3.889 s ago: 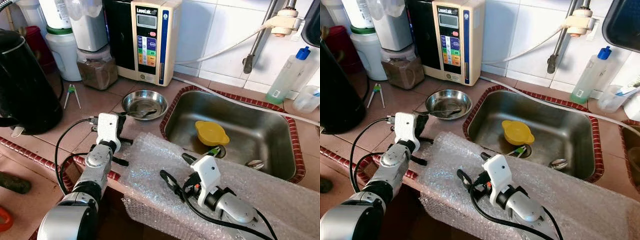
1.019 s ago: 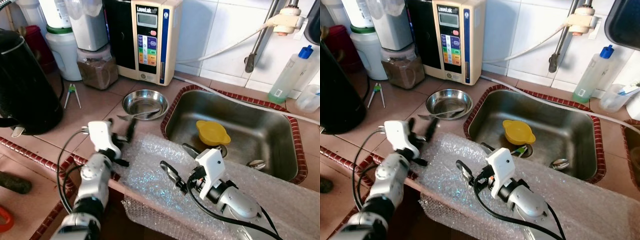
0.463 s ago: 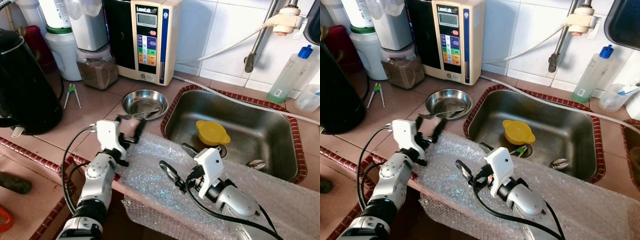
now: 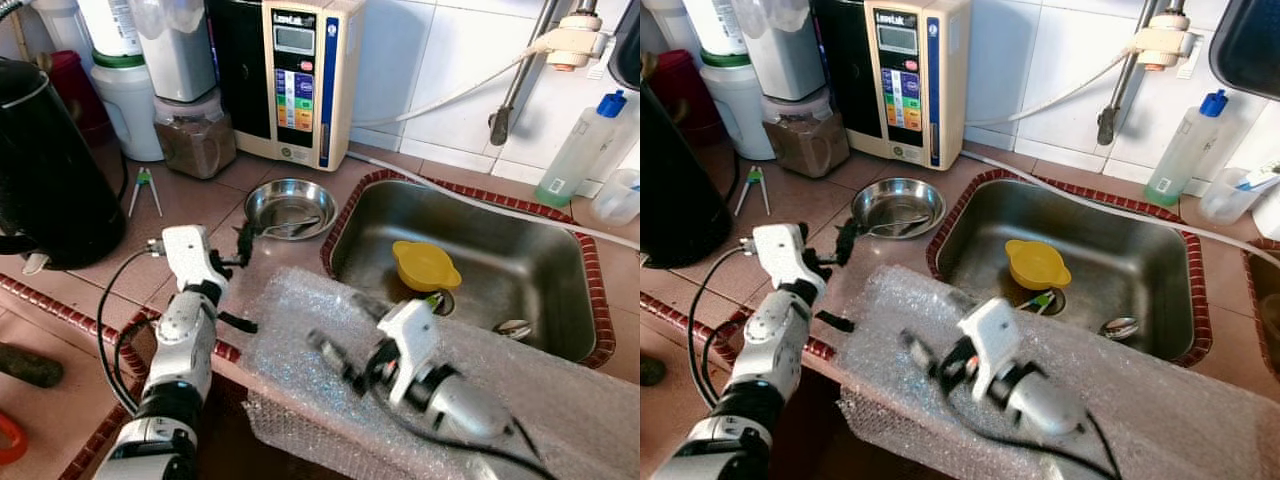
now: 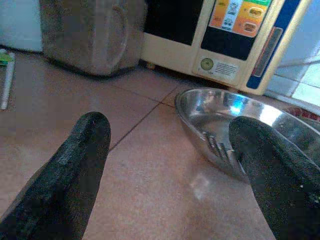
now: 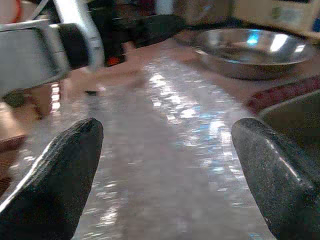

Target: Kitchen organization

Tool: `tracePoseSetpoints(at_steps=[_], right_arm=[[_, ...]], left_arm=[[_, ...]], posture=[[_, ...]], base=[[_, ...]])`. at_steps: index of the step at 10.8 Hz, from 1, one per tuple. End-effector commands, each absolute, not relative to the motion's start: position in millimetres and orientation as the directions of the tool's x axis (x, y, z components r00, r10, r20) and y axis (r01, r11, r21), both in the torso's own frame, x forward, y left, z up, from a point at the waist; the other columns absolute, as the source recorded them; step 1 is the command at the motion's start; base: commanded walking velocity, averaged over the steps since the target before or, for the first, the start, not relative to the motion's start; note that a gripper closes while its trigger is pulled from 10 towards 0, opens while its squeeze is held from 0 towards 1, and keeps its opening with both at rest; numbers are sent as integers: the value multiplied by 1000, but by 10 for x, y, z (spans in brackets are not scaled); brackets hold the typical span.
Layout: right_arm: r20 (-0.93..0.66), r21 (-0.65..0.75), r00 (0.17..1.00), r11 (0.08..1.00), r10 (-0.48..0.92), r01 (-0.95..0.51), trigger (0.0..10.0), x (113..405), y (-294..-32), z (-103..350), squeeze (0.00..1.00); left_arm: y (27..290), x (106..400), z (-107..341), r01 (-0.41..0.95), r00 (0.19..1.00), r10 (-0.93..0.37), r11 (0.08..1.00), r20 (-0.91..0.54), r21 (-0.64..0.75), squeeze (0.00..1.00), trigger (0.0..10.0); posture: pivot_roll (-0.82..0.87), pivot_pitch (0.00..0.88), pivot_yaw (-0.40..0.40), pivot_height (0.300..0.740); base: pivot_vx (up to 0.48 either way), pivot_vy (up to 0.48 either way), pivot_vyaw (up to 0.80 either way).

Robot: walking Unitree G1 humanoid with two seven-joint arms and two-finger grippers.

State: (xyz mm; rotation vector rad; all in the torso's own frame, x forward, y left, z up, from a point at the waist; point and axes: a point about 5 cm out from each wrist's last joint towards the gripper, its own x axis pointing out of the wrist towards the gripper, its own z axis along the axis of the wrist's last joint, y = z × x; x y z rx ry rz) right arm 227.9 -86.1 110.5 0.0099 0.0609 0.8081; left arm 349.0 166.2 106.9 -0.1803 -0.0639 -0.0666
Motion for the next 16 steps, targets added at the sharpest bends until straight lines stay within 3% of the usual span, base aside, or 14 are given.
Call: tracePoseSetpoints(at_steps=[1, 5, 13, 14, 16], right_arm=[[-36, 43, 670, 671, 742, -740, 10000, 2248, -832, 1146, 0], [-25, 32, 664, 664, 748, -747, 10000, 2289, -721, 1167, 0], [-40, 16, 667, 668, 744, -744, 10000, 2296, -721, 1130, 0], [-41, 13, 668, 669, 743, -743, 10000, 2302, -731, 1131, 0], [-43, 8, 673, 674, 739, -739, 10000, 2314, -752, 1130, 0]], left_arm=[[1677, 3525, 1082, 49, 998, -41, 985, 50, -167, 0, 10000], [1811, 3540, 1031, -113, 994, 108, 963, -34, -245, 0, 10000], [1576, 3618, 1103, -18, 999, -2, 885, -43, -466, 0, 10000], [1552, 3625, 1104, -13, 999, -9, 854, -40, -521, 0, 0], [1540, 3640, 1116, -8, 999, -18, 833, -41, -553, 0, 0]], posture=[[9, 0, 26, 740], [11, 0, 34, 740], [12, 0, 41, 740], [12, 0, 38, 740], [9, 0, 40, 740]], base=[[0, 0, 0], [0, 0, 0], [0, 0, 0], [0, 0, 0], [0, 0, 0]])
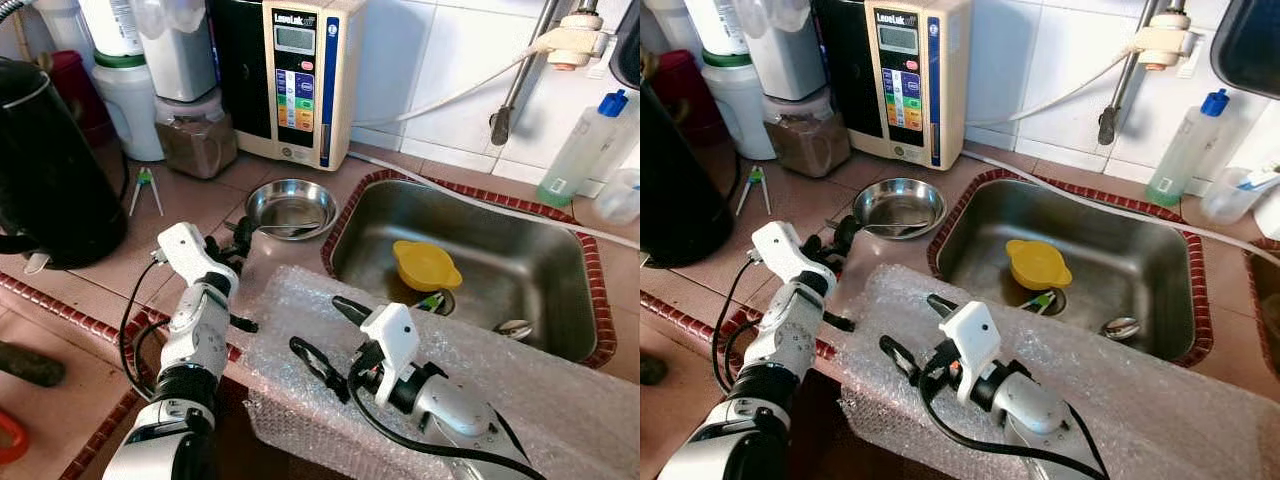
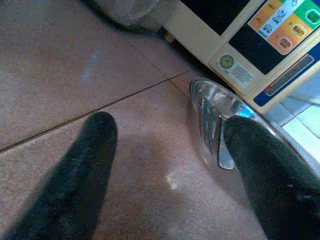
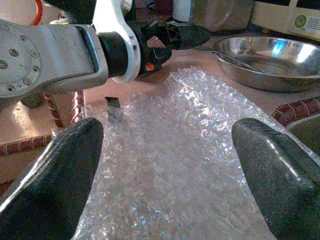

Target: Kitchen organization

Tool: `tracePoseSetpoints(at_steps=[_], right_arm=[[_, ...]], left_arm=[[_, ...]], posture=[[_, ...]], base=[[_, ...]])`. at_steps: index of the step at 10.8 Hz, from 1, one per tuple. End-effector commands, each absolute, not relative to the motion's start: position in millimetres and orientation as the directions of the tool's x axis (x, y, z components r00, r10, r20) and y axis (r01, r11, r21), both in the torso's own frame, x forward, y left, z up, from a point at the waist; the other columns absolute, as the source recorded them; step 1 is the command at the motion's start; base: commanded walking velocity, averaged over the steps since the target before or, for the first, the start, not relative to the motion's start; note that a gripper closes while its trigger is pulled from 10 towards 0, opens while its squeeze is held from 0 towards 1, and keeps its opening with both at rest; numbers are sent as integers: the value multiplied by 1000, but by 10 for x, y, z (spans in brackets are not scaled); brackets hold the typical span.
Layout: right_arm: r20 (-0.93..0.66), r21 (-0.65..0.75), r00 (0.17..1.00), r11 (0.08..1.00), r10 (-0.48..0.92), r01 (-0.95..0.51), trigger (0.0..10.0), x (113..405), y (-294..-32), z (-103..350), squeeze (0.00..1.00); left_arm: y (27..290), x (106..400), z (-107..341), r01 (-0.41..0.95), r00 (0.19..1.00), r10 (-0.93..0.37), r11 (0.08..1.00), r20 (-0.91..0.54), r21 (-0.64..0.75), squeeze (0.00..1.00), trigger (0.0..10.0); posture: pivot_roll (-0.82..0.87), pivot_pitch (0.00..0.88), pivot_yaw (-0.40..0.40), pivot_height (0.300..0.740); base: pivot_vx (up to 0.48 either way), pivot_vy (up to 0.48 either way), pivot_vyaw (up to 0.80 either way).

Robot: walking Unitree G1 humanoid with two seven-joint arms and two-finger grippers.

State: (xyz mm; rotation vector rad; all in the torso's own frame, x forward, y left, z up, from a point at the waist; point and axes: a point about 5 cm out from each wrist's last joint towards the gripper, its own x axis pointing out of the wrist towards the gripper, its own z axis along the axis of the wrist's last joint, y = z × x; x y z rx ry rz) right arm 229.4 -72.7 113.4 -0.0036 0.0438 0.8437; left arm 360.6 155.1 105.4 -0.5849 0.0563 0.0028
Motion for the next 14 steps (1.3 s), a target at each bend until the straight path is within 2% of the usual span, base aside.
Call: tracePoseSetpoints(at_steps=[1, 14], right_arm=[[-42, 7, 674, 675, 737, -738, 10000, 2316, -753, 1130, 0], [-43, 1, 685, 685, 728, -728, 10000, 2333, -768, 1117, 0]], left_arm=[[1528, 3644, 1123, 1, 999, -28, 823, -38, -568, 0, 0], [1470, 3649, 1069, -22, 994, -59, 696, -88, -718, 0, 0]], posture=[[9, 0, 41, 740], [9, 0, 46, 740]], base=[[0, 0, 0], [0, 0, 0]])
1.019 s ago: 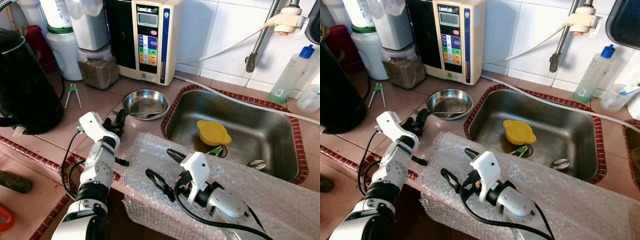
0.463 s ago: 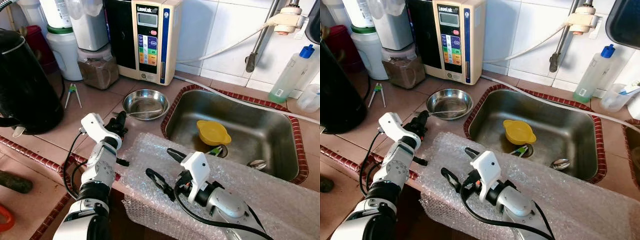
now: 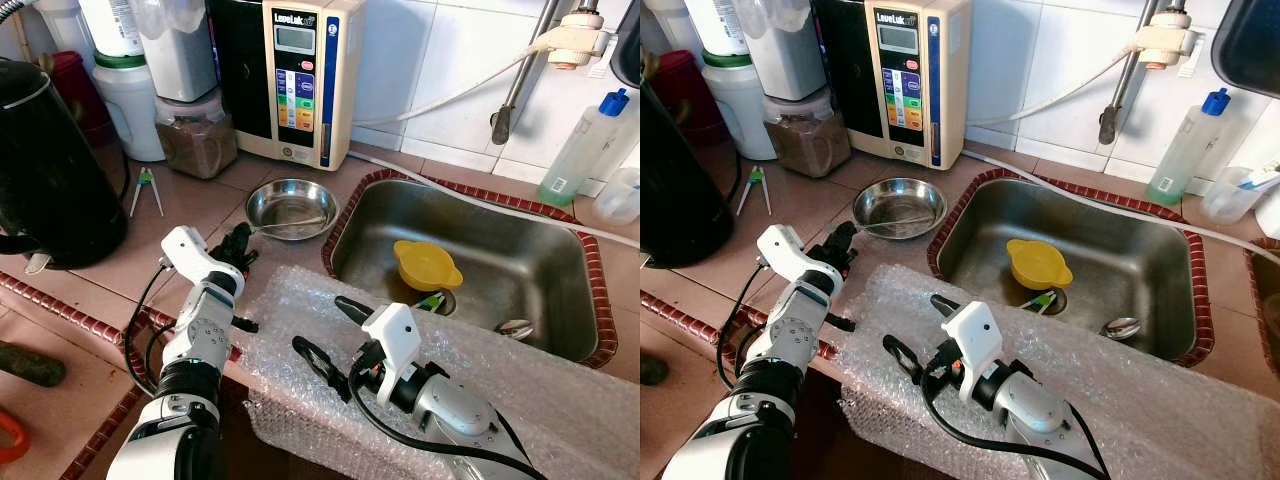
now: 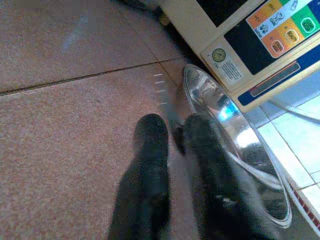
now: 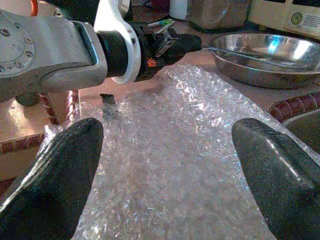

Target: Kitchen organization

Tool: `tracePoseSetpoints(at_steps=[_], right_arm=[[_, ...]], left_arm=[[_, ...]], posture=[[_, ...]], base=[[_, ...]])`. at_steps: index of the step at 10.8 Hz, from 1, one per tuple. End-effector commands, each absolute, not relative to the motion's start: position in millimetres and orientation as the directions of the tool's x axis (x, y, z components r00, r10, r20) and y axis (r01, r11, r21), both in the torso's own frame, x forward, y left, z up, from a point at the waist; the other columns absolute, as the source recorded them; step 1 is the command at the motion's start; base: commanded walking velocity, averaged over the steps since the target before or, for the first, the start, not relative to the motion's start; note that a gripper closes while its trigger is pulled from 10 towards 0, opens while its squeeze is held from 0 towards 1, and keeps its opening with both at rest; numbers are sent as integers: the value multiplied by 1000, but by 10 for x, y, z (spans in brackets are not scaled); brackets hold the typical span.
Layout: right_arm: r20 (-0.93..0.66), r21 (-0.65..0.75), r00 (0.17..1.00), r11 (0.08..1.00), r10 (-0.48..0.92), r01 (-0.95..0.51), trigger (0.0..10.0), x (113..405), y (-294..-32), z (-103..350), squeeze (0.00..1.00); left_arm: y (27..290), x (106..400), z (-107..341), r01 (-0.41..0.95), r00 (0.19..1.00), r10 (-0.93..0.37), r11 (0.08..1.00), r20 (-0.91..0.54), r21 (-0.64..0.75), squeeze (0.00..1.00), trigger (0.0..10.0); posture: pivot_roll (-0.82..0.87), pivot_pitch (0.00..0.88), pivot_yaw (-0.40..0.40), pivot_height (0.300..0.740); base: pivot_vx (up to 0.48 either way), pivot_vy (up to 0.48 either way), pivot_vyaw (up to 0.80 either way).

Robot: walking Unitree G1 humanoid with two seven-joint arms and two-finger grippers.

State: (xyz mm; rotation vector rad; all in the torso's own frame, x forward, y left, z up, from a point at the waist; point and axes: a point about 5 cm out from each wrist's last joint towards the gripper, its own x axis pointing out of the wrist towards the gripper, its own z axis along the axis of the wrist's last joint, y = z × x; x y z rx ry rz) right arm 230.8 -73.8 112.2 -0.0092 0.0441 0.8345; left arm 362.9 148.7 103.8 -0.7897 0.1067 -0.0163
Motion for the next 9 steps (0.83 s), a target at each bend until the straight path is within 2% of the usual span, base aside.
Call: tracePoseSetpoints(at_steps=[1, 9], right_arm=[[-42, 0, 685, 686, 727, -728, 10000, 2337, -766, 1117, 0], [15, -33, 727, 727, 687, -686, 10000, 2453, -817, 1215, 0]], left_arm=[[1478, 3652, 1072, -23, 994, -59, 693, -88, -721, 0, 0], [1591, 3714, 1258, 19, 1000, -25, 703, 2, -711, 0, 0]], posture=[[11, 0, 46, 740], [24, 0, 36, 740]], base=[[0, 0, 0], [0, 0, 0]])
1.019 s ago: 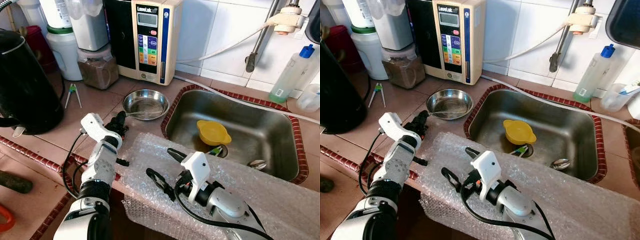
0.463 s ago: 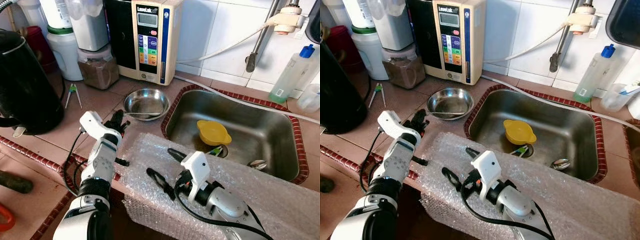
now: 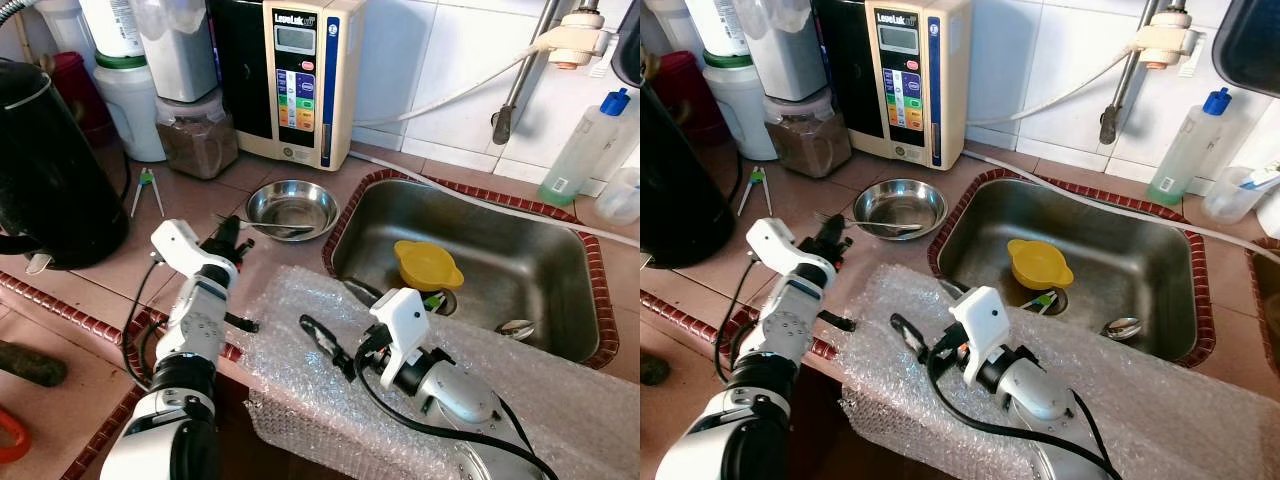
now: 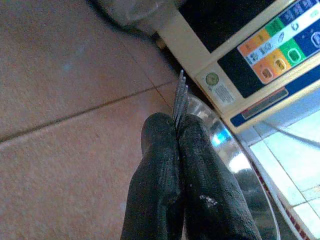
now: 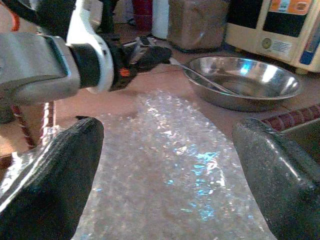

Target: Kitchen organization

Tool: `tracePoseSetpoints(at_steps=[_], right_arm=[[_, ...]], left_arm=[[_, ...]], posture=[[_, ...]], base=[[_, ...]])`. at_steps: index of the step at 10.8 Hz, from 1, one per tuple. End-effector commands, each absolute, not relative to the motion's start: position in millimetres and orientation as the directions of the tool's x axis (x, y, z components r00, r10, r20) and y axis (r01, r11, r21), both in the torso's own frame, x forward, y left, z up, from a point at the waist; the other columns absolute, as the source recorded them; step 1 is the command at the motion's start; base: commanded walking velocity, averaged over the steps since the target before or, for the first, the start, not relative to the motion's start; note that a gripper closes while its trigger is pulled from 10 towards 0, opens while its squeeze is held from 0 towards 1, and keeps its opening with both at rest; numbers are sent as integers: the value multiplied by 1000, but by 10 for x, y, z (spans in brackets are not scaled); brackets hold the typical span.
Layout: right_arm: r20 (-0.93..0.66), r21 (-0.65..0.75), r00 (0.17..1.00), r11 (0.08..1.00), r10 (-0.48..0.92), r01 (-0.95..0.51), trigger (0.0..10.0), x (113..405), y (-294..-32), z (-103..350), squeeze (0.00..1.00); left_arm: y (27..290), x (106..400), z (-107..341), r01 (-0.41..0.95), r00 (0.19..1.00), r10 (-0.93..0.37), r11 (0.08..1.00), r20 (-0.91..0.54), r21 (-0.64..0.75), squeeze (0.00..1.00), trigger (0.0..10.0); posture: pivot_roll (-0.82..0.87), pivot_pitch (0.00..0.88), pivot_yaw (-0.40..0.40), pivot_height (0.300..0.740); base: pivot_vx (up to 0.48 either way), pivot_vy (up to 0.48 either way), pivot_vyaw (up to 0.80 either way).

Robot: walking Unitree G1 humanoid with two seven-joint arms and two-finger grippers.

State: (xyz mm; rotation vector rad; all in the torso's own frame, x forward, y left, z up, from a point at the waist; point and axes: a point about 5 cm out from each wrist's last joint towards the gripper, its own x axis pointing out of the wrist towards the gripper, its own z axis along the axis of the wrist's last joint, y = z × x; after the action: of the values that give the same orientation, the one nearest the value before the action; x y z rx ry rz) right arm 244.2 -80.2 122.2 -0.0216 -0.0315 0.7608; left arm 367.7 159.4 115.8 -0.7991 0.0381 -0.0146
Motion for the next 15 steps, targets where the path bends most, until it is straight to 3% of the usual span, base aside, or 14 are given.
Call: tracePoseSetpoints(at_steps=[1, 4, 5, 7, 8, 9, 12, 15], right_arm=[[37, -44, 743, 744, 669, -667, 10000, 2495, -838, 1251, 0], [82, -94, 765, 769, 639, -632, 10000, 2586, -888, 1382, 0], [97, -127, 772, 777, 629, -617, 10000, 2622, -919, 1439, 0], [112, -199, 806, 808, 582, -555, 10000, 2678, -990, 1493, 0], [147, -272, 857, 853, 494, -445, 10000, 2760, -1126, 1572, 0], [173, -325, 882, 870, 439, -370, 10000, 2799, -1240, 1634, 0], [186, -363, 874, 858, 450, -364, 10000, 2823, -1283, 1707, 0], [182, -405, 884, 852, 430, -331, 10000, 2946, -1333, 1724, 0]], left_arm=[[1629, 3753, 1387, 62, 998, -21, 703, 66, -709, 0, 0], [1383, 3800, 1769, 316, 946, -188, 728, 265, -609, 0, 0], [1172, 3762, 1905, 442, 891, -294, 734, 345, -515, 0, 0], [993, 3686, 1949, 543, 831, -402, 735, 384, -405, 0, 0], [901, 3620, 1960, 607, 778, -489, 748, 395, -269, 0, 0], [893, 3610, 1933, 609, 771, -516, 770, 374, -192, 0, 0], [761, 3515, 1930, 647, 701, -609, 762, 370, 27, 0, 0], [638, 3440, 1929, 688, 643, -670, 718, 371, 104, 0, 0]], posture=[[28, 0, 30, 740], [27, 0, 20, 740], [20, 0, 14, 740], [14, 0, 10, 740], [11, 0, 8, 740], [10, 0, 7, 740], [4, 0, 4, 740], [2, 0, 4, 740]], base=[[0, 0, 0], [0, 0, 0], [0, 0, 0], [0, 0, 0], [0, 0, 0], [0, 0, 0], [0, 0, 0], [0, 0, 0]])
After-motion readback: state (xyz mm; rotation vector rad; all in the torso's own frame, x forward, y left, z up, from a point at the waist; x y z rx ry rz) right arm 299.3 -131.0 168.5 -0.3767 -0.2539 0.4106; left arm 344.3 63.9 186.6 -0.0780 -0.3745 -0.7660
